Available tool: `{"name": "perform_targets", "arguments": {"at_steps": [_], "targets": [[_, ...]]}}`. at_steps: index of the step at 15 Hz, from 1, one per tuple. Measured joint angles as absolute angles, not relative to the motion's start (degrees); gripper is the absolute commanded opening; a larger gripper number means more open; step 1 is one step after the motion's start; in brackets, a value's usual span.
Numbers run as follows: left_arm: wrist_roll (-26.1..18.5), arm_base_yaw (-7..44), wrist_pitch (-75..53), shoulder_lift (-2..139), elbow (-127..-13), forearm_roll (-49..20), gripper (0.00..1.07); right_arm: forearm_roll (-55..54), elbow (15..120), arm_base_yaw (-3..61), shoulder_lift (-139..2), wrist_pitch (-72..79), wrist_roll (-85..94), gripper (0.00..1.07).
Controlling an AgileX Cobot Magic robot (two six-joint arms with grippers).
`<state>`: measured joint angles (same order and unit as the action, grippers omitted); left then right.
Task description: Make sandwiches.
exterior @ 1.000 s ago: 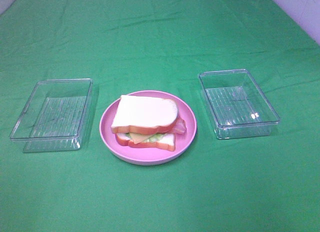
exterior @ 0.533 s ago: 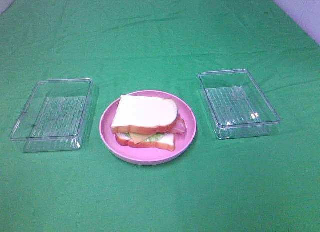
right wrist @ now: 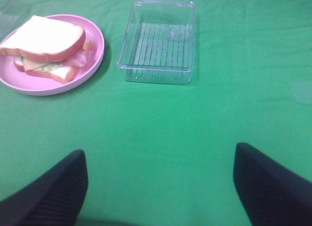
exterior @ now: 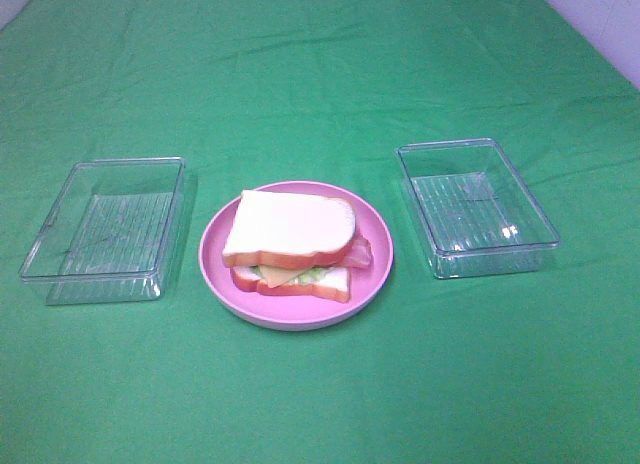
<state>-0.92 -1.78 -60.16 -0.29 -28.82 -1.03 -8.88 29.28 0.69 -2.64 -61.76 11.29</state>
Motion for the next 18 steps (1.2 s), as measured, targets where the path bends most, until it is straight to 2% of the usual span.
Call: {"name": "perform_targets", "arguments": {"at_steps": [18], "targets": [[-0.92, -1.78, -60.10, -0.29, -28.82, -1.03, 0.80, -8.88, 29.05, 0.69, 0.34, -61.76, 11.29, 0.77]]}}
